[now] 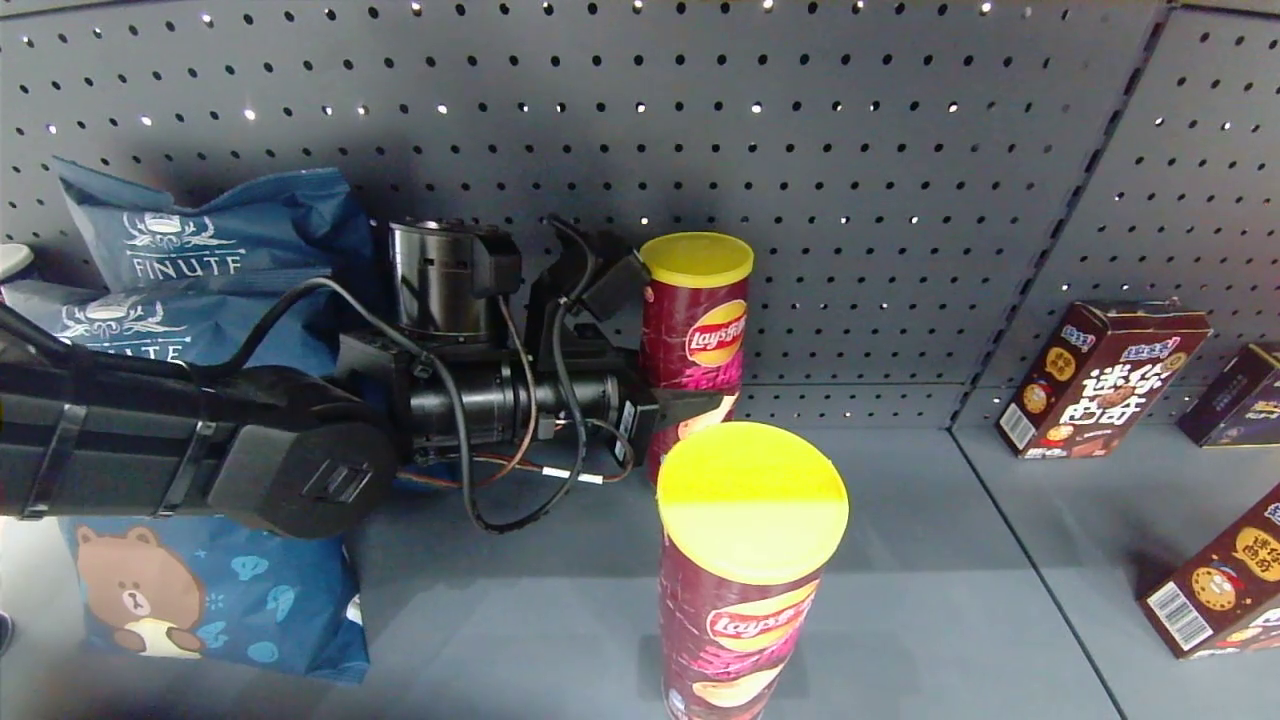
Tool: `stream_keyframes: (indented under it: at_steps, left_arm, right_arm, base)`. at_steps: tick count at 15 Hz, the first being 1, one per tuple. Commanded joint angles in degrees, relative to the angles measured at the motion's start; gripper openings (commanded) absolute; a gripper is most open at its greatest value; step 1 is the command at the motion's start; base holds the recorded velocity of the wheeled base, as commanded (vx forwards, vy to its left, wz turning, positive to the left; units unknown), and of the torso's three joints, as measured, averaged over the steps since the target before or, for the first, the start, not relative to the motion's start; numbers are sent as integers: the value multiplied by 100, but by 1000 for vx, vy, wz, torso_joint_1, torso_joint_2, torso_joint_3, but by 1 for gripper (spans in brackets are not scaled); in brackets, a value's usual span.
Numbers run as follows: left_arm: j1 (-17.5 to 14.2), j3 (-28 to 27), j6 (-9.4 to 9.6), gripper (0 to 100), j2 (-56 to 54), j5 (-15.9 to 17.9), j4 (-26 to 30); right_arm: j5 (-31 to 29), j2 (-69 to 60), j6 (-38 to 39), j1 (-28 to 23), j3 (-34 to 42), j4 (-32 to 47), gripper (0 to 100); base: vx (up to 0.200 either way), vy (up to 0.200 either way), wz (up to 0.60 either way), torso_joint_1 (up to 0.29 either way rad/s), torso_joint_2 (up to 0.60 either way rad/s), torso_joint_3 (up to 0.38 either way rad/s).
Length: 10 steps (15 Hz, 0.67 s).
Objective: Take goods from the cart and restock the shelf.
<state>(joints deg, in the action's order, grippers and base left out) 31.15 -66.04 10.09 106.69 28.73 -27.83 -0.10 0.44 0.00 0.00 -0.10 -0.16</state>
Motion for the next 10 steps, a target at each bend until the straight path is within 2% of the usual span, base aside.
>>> stream_keyframes:
  at_steps: [1,10]
  left_arm:
    - [-3,12,1,0,62,1,-65]
    - [-3,109,28,0,124,-17,-170]
  right_arm:
    - [1,0,0,0,1,-2,100]
    - [1,0,0,0,1,-2,100]
  base:
    - [0,0,0,0,0,0]
    - [0,0,0,0,0,0]
